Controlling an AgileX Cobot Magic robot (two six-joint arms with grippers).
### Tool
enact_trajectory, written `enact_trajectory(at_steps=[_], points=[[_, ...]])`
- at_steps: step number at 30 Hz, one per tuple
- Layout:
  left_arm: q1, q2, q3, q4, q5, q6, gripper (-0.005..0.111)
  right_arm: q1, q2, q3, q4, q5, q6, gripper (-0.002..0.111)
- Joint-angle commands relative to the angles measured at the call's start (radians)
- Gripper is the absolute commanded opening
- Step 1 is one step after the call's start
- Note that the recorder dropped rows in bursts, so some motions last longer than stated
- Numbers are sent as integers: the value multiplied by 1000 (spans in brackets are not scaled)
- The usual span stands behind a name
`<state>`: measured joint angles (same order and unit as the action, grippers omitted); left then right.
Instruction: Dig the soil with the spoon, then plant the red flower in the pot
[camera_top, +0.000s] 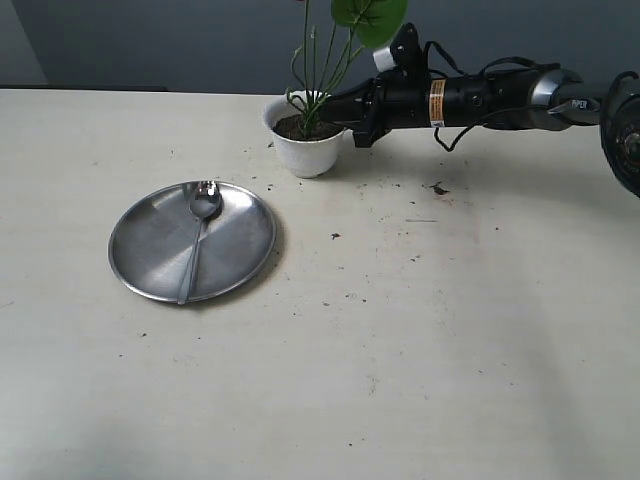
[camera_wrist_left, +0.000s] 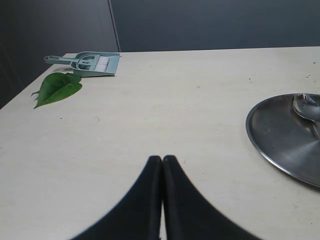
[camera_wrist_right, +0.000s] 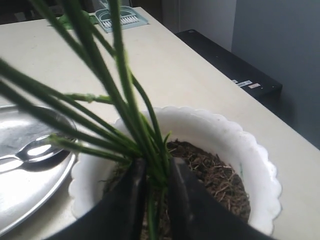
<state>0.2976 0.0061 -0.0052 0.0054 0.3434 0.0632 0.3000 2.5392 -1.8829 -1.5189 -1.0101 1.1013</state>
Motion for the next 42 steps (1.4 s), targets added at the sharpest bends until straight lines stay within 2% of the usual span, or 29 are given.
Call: enact_trajectory(at_steps=[1, 42], points=[[0, -6, 5, 0, -6, -1, 0, 9, -11, 2, -7, 29, 1, 17], [0, -6, 5, 0, -8, -1, 0, 11, -11, 2, -28, 20, 17, 17]])
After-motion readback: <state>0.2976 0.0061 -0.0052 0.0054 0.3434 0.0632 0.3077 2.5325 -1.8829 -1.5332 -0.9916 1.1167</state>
